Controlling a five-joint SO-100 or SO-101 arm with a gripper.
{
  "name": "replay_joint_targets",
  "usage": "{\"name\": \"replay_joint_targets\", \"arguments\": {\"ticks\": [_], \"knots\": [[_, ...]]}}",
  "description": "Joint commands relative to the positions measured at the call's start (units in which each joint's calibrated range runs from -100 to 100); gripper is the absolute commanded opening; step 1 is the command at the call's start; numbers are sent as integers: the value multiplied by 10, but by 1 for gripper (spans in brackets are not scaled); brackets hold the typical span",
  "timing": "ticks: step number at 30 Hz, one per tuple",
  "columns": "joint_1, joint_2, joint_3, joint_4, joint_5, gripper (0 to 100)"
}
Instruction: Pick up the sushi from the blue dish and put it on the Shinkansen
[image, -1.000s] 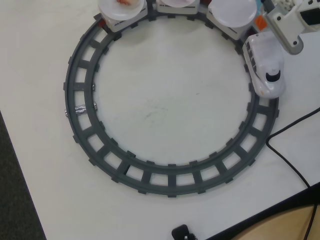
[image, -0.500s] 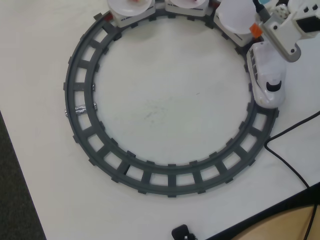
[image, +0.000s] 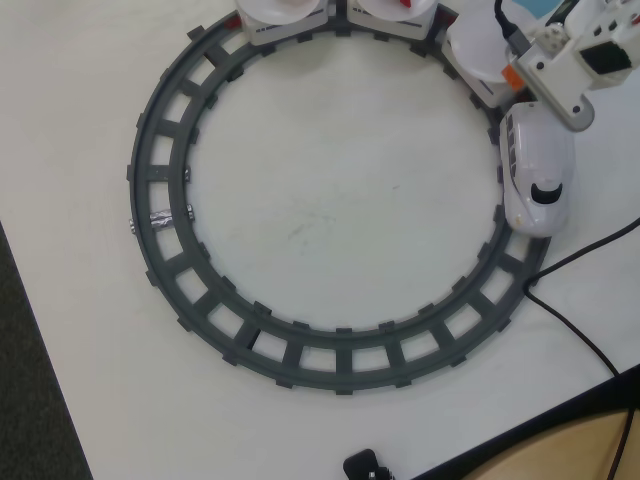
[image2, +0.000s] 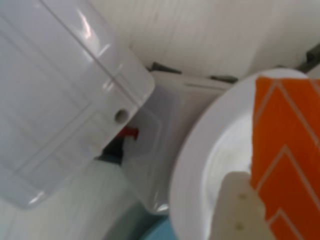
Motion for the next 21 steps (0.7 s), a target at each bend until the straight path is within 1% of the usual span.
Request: {"name": "replay_joint_targets", "arguments": {"ticks": [1,8,16,21], "knots": [[-2,-26,19,-43,3,3],[-2,-25,25,-52,3,3],[-5,-26,20,-13,3,2],[-7,-22,20,-10,3,2]]}}
